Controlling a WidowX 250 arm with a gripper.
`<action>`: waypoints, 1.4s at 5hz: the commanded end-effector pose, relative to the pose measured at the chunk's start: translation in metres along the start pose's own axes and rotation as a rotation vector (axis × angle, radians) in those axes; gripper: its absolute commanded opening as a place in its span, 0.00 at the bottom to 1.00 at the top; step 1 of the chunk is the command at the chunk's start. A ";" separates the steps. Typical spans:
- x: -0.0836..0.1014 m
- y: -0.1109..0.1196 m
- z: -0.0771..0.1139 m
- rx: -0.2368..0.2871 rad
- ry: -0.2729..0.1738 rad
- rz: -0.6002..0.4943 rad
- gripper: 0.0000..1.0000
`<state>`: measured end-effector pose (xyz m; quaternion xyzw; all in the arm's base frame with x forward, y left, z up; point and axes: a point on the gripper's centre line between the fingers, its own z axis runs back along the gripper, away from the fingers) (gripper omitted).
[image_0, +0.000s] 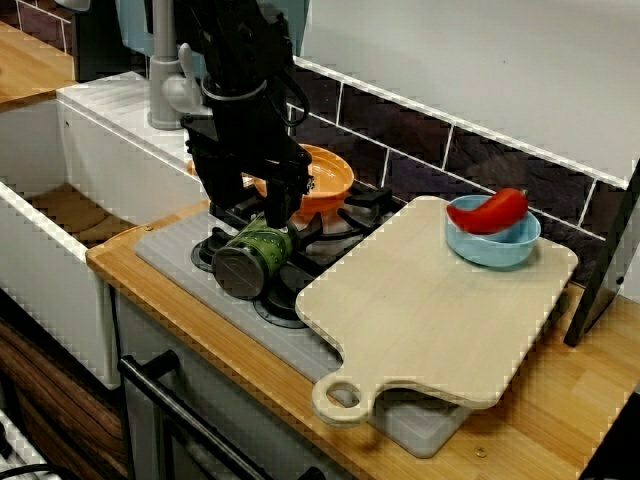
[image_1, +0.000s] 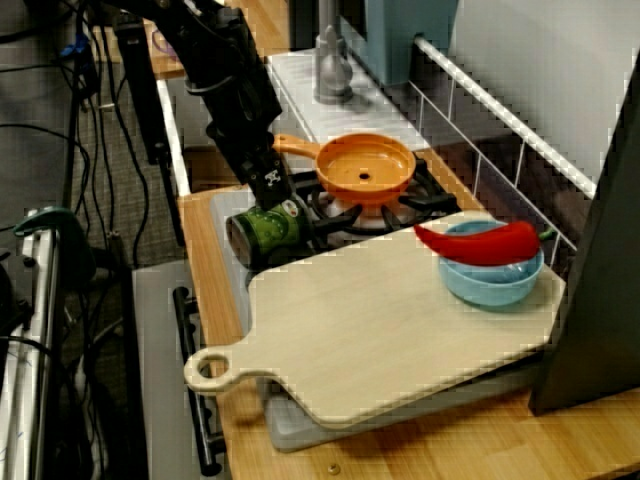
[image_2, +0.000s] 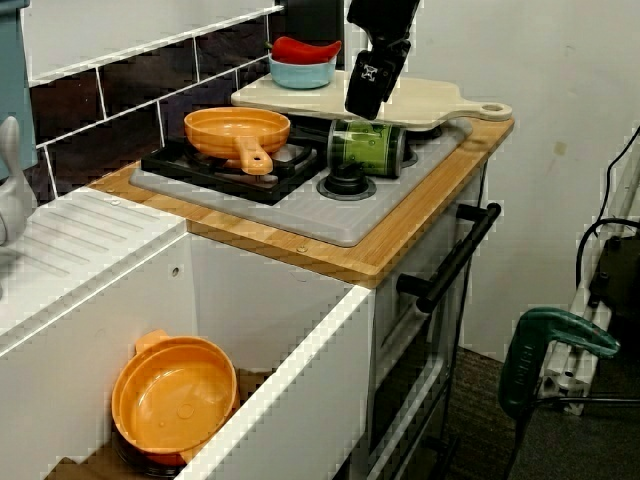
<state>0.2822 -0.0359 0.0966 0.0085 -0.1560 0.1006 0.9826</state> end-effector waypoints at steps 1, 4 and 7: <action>0.006 -0.003 -0.001 0.003 -0.037 0.010 1.00; 0.003 -0.013 -0.021 0.030 -0.020 0.009 1.00; 0.004 -0.008 -0.031 0.063 0.021 -0.021 1.00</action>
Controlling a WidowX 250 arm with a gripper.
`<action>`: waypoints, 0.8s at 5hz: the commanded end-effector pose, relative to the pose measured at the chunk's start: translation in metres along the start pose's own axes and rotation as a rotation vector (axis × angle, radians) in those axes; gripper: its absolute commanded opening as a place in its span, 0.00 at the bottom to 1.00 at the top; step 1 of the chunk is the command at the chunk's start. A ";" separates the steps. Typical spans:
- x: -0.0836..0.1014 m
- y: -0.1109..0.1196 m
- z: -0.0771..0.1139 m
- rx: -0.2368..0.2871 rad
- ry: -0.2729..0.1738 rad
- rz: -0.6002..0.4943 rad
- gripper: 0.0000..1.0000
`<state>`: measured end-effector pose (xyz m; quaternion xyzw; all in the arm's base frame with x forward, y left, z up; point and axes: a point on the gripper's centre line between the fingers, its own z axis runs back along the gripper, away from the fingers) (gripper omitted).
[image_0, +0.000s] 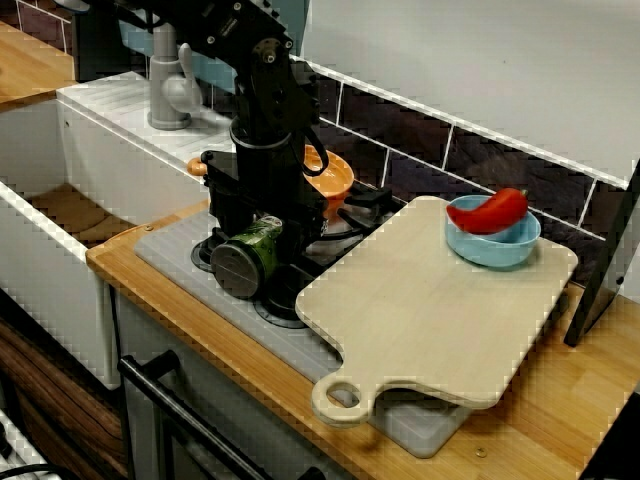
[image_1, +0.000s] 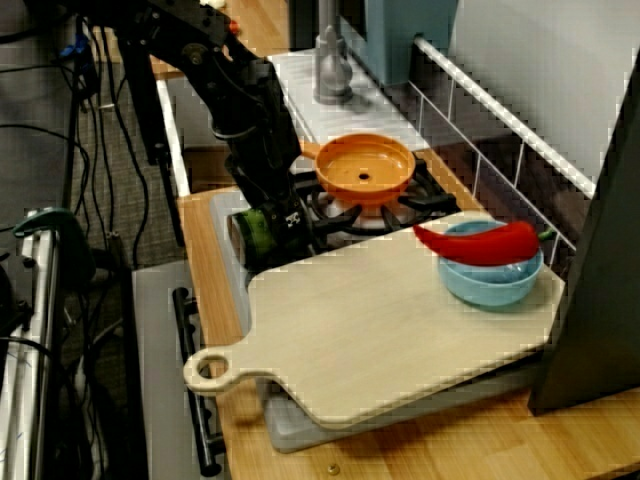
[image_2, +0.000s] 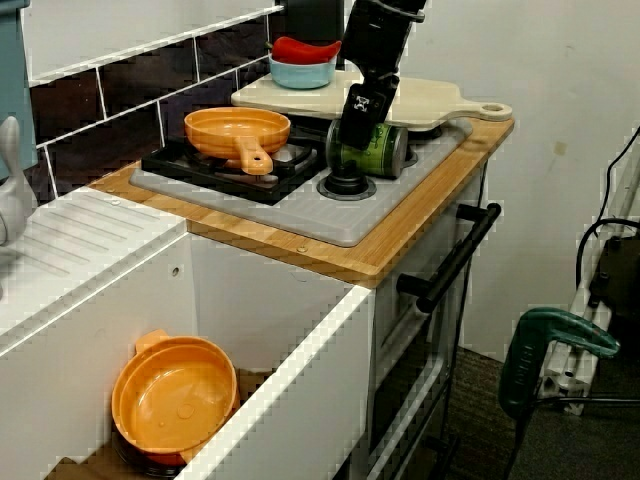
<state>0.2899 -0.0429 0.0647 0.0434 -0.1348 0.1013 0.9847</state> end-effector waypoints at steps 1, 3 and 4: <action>0.013 0.002 0.006 -0.032 -0.030 -0.011 0.00; 0.018 0.005 0.017 -0.046 -0.040 -0.011 0.00; 0.024 0.008 0.032 -0.069 -0.047 0.002 0.00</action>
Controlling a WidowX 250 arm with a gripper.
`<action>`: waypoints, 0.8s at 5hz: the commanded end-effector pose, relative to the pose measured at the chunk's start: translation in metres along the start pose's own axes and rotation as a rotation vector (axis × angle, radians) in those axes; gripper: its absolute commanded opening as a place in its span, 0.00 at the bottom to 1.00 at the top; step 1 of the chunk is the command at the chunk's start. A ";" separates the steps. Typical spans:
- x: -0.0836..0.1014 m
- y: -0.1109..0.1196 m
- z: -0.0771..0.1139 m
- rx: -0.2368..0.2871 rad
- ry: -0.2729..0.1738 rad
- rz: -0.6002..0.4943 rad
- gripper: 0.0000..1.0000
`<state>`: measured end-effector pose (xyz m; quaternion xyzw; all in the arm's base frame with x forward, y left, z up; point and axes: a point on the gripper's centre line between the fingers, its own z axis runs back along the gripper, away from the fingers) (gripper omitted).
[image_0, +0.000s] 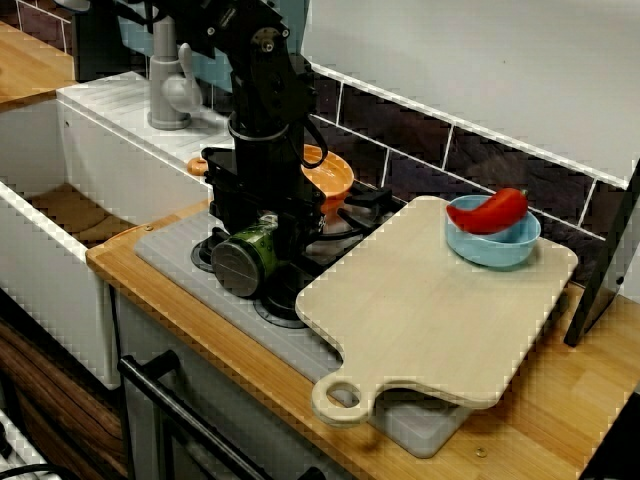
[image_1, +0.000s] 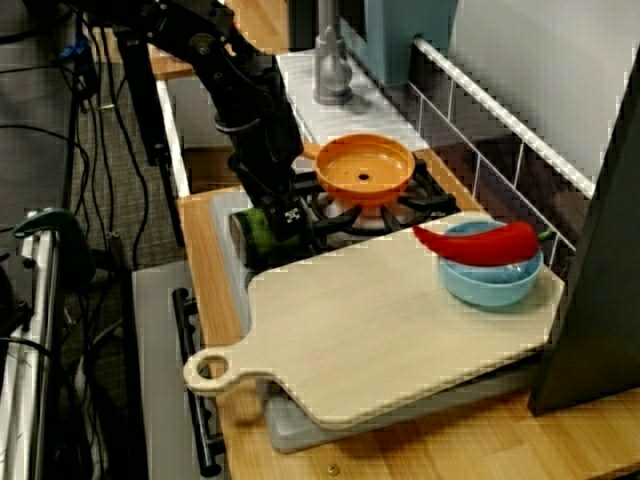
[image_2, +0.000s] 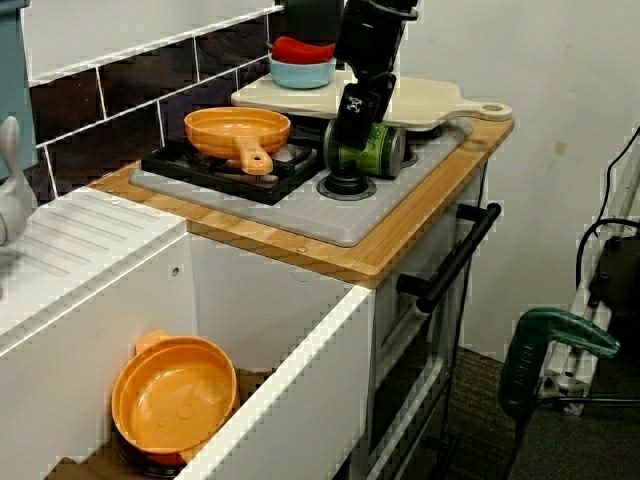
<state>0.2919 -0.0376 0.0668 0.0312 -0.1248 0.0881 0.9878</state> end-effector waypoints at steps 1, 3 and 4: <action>0.026 0.007 0.045 -0.065 -0.075 0.043 0.00; 0.039 0.017 0.059 -0.079 -0.093 0.070 0.00; 0.046 0.027 0.069 -0.048 -0.136 0.081 0.00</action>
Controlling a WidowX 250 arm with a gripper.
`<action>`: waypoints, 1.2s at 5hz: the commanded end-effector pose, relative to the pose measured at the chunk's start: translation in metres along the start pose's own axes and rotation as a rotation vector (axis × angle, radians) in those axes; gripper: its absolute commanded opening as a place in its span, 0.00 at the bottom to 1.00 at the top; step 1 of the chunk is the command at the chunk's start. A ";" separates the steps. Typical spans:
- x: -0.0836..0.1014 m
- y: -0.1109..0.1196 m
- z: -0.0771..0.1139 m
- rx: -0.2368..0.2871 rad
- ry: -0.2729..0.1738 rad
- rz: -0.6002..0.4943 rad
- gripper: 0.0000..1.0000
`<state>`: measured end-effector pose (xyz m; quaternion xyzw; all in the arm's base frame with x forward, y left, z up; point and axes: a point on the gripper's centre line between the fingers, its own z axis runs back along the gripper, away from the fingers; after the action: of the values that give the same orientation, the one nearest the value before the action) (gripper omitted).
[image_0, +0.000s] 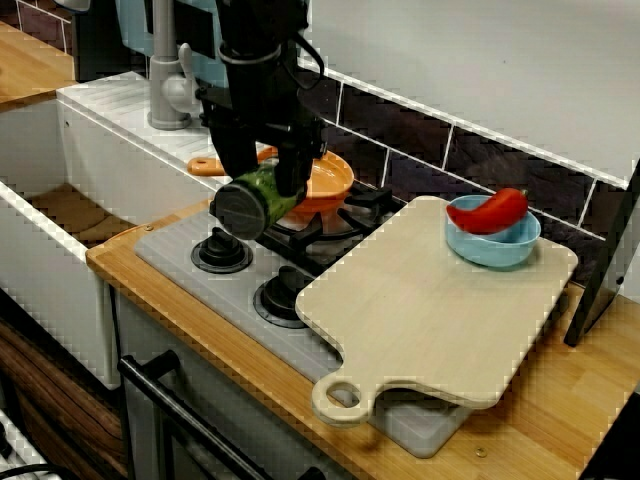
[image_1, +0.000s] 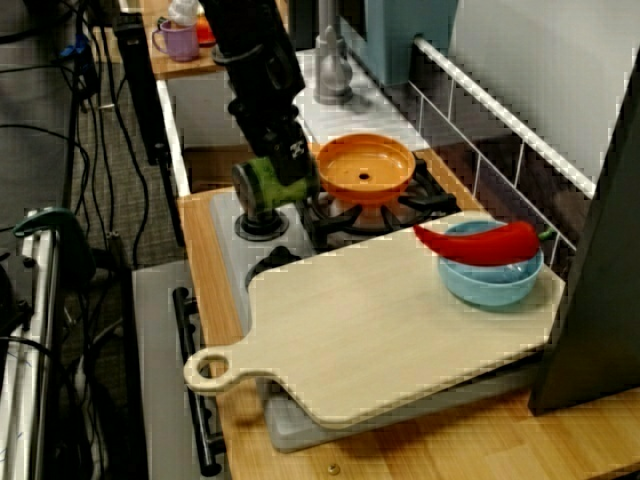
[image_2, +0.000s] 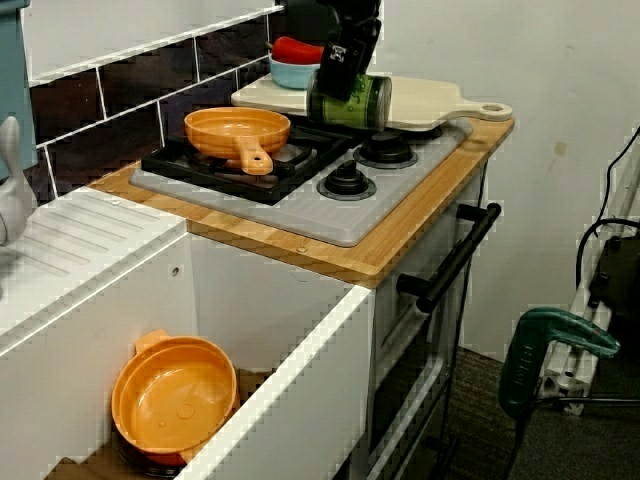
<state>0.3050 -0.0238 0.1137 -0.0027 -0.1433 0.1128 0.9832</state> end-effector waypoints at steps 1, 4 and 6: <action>0.036 0.033 0.046 0.006 -0.117 0.057 0.00; 0.061 0.079 0.070 0.038 -0.076 0.069 0.29; 0.047 0.063 0.054 0.040 -0.108 -0.024 1.00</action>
<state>0.3190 0.0469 0.1585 0.0218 -0.1624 0.1094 0.9804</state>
